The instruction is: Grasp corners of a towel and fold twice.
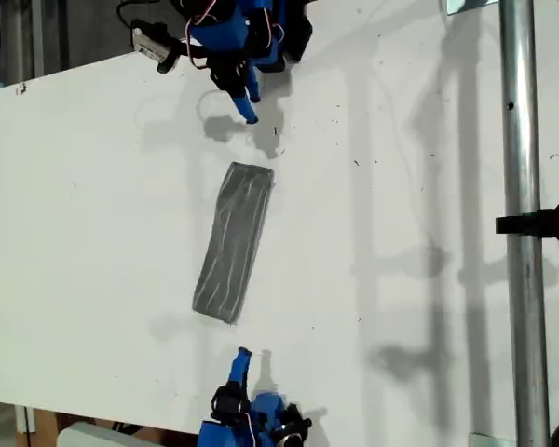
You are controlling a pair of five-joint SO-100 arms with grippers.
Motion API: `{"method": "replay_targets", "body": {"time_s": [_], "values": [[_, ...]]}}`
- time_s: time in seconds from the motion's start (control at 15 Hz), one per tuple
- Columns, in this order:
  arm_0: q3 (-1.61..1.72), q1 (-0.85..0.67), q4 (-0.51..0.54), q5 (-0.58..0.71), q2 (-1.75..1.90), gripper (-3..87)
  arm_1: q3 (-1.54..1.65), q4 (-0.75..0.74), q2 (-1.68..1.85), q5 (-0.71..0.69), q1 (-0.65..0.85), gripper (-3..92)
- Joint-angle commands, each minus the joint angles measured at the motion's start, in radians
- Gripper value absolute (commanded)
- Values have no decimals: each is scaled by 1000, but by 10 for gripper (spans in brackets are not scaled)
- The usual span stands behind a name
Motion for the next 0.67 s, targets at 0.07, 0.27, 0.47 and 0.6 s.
{"method": "replay_targets", "body": {"time_s": [0.07,0.27,0.47,0.6], "values": [[55,110,-81,-40,38,16,123,8,206,169,-83,379],[144,137,-153,-49,38,17,103,-17,37,156,-71,460],[158,132,-129,-55,38,15,87,-225,-330,89,20,470],[147,137,-110,-58,38,10,60,-396,-552,57,86,475]]}}
